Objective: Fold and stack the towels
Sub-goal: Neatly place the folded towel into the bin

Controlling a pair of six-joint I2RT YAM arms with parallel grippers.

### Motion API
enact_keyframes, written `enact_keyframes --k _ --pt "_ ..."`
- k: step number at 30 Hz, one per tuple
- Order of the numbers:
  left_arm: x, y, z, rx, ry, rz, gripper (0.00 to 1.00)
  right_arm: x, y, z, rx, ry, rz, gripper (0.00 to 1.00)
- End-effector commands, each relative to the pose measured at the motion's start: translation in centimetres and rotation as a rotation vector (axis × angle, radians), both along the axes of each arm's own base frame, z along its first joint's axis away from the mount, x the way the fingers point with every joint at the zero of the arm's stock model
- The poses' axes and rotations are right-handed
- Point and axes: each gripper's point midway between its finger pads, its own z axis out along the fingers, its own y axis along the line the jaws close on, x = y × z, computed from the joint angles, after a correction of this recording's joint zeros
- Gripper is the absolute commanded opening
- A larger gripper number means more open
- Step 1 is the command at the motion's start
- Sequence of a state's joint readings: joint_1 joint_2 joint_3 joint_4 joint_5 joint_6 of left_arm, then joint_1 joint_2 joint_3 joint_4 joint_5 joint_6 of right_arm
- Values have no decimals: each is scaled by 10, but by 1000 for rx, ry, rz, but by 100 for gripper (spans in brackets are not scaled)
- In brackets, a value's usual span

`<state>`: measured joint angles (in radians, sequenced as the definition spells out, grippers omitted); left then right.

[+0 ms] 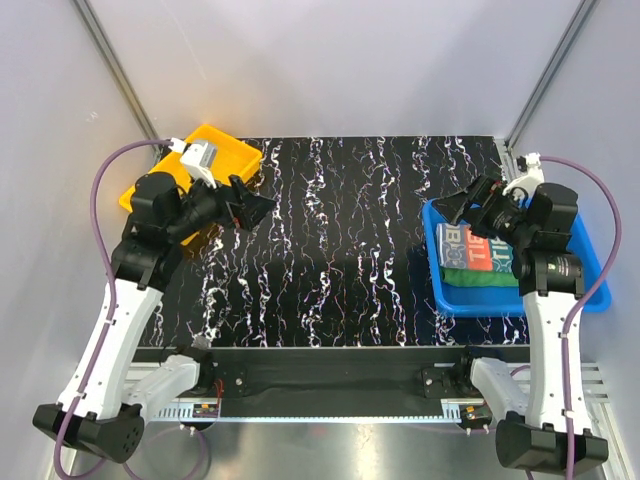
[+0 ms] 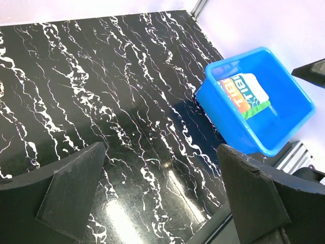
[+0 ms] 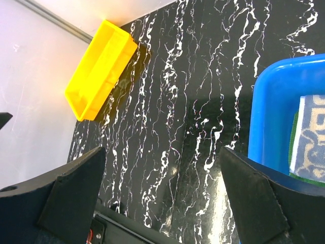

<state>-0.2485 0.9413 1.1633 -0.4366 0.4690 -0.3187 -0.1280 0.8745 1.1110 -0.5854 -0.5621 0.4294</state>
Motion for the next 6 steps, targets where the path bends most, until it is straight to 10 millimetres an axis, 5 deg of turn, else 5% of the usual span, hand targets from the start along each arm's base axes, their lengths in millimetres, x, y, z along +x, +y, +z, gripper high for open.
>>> enact_keyframes --k 1,6 --pt "-3 -3 18 -10 -77 -25 99 -1 5 24 -34 -100 53 100" --pt "-4 -4 20 -21 -73 -28 99 -3 1 26 -50 -119 20 100"
